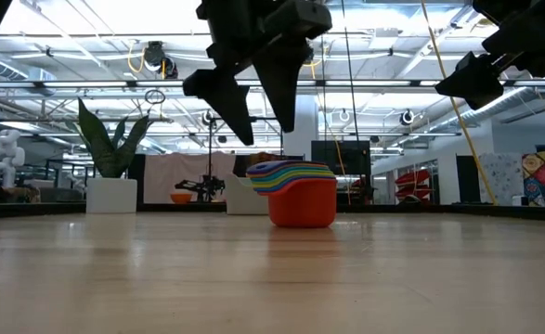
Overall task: Nest measuring cups in basket
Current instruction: Put the nested measuring cups into the gray bin
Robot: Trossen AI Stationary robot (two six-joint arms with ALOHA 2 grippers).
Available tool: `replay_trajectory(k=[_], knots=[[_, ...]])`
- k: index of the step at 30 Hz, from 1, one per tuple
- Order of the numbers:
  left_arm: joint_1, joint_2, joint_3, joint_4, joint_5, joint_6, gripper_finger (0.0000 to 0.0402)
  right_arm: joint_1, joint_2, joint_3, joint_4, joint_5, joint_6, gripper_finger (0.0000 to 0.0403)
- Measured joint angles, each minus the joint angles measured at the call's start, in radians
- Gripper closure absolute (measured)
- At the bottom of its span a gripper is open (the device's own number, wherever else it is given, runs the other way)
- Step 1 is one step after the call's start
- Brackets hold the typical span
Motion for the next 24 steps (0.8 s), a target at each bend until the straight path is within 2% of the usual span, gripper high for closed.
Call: replay_trajectory(k=[15,24], knots=[[-0.009,0.06,-0.001,0.071,0.004,-0.014,0.0103,0.0,0.0,0.0,-0.001,0.0,-0.008,0.009],[-0.01,0.063,0.0,0.076,0.004,-0.013,0.0117,0.0,0.0,-0.001,-0.005,-0.001,-0.008,0.009]])
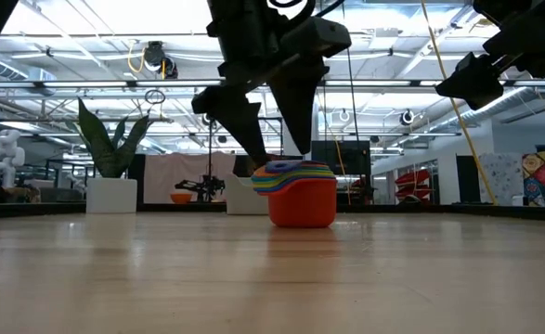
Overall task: Nest measuring cups in basket
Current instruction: Put the nested measuring cups into the gray bin
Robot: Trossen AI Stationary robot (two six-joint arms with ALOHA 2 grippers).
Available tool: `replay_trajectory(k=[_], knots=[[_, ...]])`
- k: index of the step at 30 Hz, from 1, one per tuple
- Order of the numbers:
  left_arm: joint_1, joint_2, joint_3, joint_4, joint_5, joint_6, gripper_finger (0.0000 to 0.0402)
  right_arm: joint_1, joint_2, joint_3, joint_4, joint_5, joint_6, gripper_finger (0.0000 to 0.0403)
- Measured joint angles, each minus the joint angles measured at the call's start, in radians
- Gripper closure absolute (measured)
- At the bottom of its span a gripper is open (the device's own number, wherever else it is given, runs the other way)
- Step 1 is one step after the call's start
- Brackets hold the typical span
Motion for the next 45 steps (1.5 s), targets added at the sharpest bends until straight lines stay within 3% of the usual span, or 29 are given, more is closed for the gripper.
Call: replay_trajectory(k=[9,39,45], knots=[[0.0,0.0,0.0,-0.057,-0.004,-0.004,0.0116,0.0,0.0,0.0,0.0,0.0,0.001,0.009],[-0.014,0.0,0.0,0.011,-0.052,-0.031,0.0123,0.0,0.0,0.0,0.001,0.0,-0.001,0.009],[-0.014,0.0,0.0,0.012,-0.054,0.007,0.0096,0.0,0.0,0.0,0.001,-0.001,-0.003,0.009]])
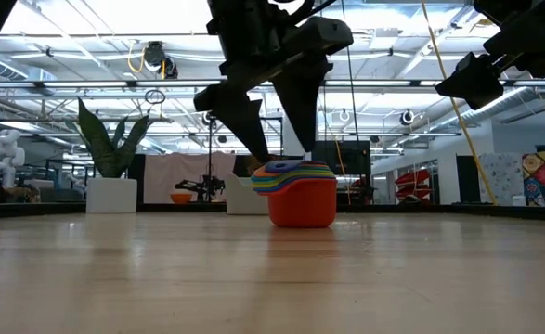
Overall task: Nest measuring cups in basket
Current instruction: Put the nested measuring cups into the gray bin
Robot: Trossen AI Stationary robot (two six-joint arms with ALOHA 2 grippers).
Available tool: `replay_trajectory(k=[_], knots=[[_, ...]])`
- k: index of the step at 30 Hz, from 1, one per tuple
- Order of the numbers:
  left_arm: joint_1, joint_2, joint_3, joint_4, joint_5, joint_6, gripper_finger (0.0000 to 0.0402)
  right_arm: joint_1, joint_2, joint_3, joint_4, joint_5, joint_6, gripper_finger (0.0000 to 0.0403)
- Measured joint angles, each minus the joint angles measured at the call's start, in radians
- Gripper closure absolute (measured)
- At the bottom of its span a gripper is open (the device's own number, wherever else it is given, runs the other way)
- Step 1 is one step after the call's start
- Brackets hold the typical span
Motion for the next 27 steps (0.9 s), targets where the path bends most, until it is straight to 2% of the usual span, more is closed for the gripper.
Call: replay_trajectory(k=[10,20,27], knots=[[-0.002,0.0,0.0,0.023,0.025,0.023,0.0007,0.0,0.0,0.0,0.0,0.0,-0.005,0.009],[0.004,0.048,-0.006,0.019,0.023,0.009,0.0024,0.0,0.0,0.0,0.0,-0.019,-0.004,0.009],[0.008,0.069,-0.006,0.018,0.027,-0.002,0.0004,0.0,0.0,0.0,-0.004,-0.024,0.003,0.009]])
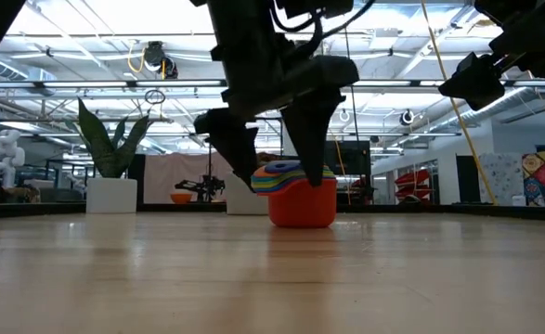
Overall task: Nest measuring cups in basket
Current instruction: Put the nested measuring cups into the gray bin
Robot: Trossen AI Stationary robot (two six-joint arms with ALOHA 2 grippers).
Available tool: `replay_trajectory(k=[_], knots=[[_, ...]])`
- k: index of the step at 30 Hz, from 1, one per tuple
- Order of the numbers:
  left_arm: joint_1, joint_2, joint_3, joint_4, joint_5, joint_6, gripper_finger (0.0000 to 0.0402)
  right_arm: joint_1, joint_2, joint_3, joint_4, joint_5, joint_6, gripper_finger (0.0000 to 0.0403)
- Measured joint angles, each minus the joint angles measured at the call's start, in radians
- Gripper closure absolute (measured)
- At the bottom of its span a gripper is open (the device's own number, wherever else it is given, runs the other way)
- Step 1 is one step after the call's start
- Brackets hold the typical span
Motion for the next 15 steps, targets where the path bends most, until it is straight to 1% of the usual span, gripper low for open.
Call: replay_trajectory(k=[15], knots=[[0.009,0.001,0.001,-0.007,0.001,-0.011,0.0005,0.0,0.0,0.0,0.0,0.0,0.012,0.009]])
